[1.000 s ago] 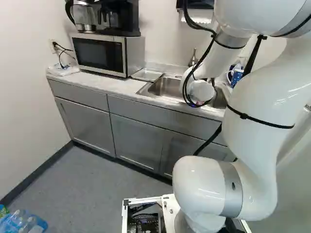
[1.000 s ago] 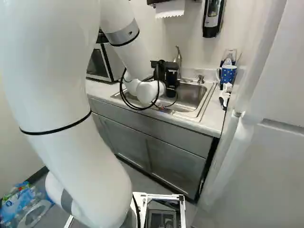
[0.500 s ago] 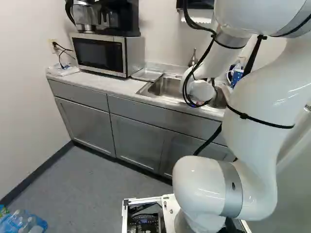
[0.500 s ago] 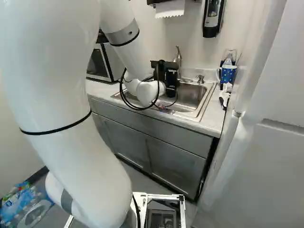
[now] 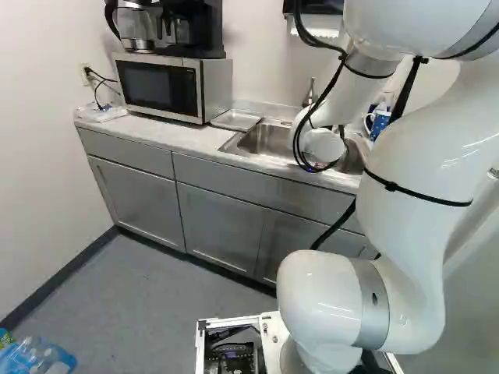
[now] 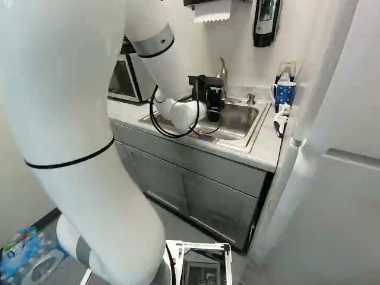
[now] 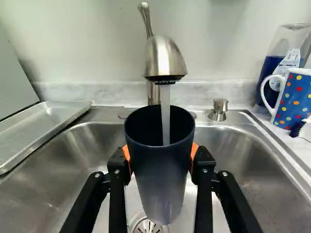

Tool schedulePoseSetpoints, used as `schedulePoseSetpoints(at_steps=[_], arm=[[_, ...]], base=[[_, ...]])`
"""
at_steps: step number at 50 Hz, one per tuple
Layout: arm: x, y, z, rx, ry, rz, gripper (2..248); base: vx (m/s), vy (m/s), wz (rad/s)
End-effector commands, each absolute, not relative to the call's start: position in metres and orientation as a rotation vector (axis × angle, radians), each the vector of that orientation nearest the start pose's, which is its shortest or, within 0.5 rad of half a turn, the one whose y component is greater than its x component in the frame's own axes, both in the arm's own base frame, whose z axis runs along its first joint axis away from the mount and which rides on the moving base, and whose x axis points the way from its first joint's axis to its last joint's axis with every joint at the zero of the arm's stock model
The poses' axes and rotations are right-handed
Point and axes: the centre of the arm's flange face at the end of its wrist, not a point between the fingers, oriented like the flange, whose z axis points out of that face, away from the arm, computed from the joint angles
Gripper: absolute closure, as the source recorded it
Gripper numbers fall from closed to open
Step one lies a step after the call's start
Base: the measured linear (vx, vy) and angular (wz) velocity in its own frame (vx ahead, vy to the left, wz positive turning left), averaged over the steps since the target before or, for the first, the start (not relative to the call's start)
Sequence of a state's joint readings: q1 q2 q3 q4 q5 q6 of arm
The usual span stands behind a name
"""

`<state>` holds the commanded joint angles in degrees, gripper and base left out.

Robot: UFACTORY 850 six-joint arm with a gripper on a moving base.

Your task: Rinse the cup and place it in the tray

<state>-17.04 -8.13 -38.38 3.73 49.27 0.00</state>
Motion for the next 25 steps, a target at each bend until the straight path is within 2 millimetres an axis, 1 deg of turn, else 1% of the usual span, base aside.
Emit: schedulePoseSetpoints(at_steps=[25], arm=[[0.4650, -0.1471, 0.4412, -2.536, 0.489, -2.121, 125]], base=[[0.000, 0.000, 0.000]])
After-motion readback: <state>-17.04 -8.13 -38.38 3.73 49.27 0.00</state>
